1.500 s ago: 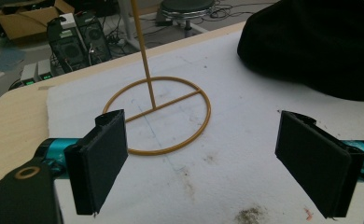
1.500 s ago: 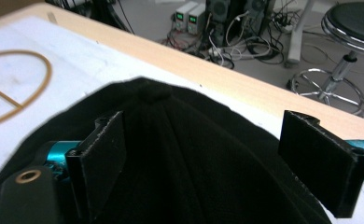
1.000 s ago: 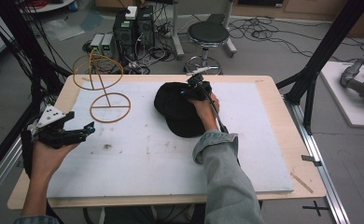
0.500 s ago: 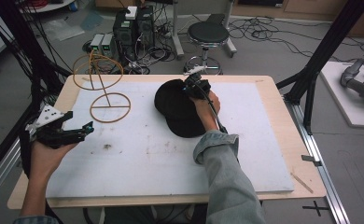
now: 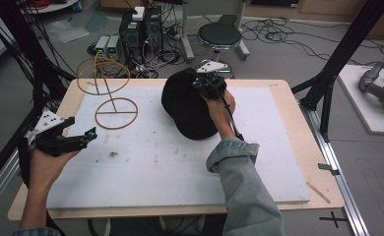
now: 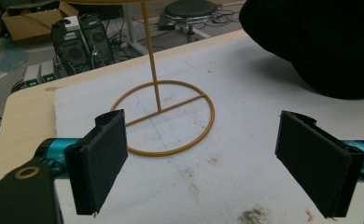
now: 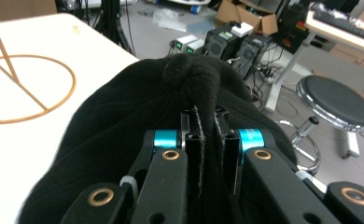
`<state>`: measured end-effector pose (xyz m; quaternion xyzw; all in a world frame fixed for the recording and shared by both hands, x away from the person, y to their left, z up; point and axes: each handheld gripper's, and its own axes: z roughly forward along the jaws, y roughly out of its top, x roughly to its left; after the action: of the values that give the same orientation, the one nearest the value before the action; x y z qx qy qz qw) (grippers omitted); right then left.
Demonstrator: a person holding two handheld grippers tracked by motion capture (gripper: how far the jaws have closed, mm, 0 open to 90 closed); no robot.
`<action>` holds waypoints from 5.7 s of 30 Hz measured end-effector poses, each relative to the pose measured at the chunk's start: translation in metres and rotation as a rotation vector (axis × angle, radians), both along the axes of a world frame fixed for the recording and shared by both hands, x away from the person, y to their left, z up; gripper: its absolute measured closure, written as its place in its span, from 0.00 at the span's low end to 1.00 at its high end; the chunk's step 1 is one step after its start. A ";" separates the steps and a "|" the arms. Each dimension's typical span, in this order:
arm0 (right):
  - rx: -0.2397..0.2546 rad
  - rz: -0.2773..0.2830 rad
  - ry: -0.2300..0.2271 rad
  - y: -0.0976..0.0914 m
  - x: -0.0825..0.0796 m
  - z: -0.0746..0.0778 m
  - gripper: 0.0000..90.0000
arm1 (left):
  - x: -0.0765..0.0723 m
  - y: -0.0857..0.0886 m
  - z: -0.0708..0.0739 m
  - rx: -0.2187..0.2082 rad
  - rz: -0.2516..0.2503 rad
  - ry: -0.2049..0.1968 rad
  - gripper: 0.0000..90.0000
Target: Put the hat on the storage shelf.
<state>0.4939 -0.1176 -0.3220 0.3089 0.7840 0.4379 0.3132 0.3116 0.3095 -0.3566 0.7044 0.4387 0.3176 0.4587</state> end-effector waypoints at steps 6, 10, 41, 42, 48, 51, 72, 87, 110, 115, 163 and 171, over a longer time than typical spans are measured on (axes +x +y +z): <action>0.042 0.012 -0.051 -0.005 -0.006 0.016 0.96 | -0.001 0.002 0.001 -0.006 0.004 -0.004 0.19; 0.062 0.011 -0.070 -0.008 -0.010 0.025 0.96 | -0.001 0.003 0.001 -0.009 0.006 -0.002 0.19; 0.354 0.305 -0.231 0.008 -0.039 0.114 0.96 | -0.007 0.012 0.005 -0.021 0.022 -0.020 0.19; 0.367 0.310 -0.229 0.009 -0.038 0.115 0.96 | -0.008 0.013 0.005 -0.021 0.024 -0.019 0.19; 0.414 0.335 -0.225 0.014 -0.035 0.120 0.96 | -0.011 0.015 0.006 -0.019 0.027 -0.021 0.19; 0.442 0.348 -0.221 0.018 -0.034 0.123 0.96 | -0.012 0.016 0.005 -0.025 0.030 -0.023 0.19; 0.495 0.448 -0.202 0.063 -0.030 0.131 0.96 | -0.029 0.031 0.008 -0.021 0.060 -0.032 0.19; 0.518 0.515 -0.156 0.105 -0.024 0.129 0.96 | -0.042 0.044 0.009 -0.029 0.092 -0.034 0.19; 0.520 0.481 -0.022 0.157 0.002 0.106 0.96 | -0.053 0.055 0.011 -0.041 0.113 -0.045 0.19; 0.523 0.462 0.012 0.162 0.007 0.100 0.96 | -0.053 0.056 0.012 -0.041 0.111 -0.045 0.19; 0.486 0.305 0.230 0.199 0.026 0.057 0.67 | -0.053 0.054 0.011 -0.038 0.104 -0.043 0.19; 0.468 0.307 0.217 0.197 0.023 0.061 0.58 | -0.053 0.055 0.012 -0.035 0.104 -0.043 0.19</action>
<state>0.5173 0.0790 -0.2609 0.2955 0.7282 0.6135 0.0779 0.2589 0.3644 -0.3451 0.6655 0.4702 0.3484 0.4634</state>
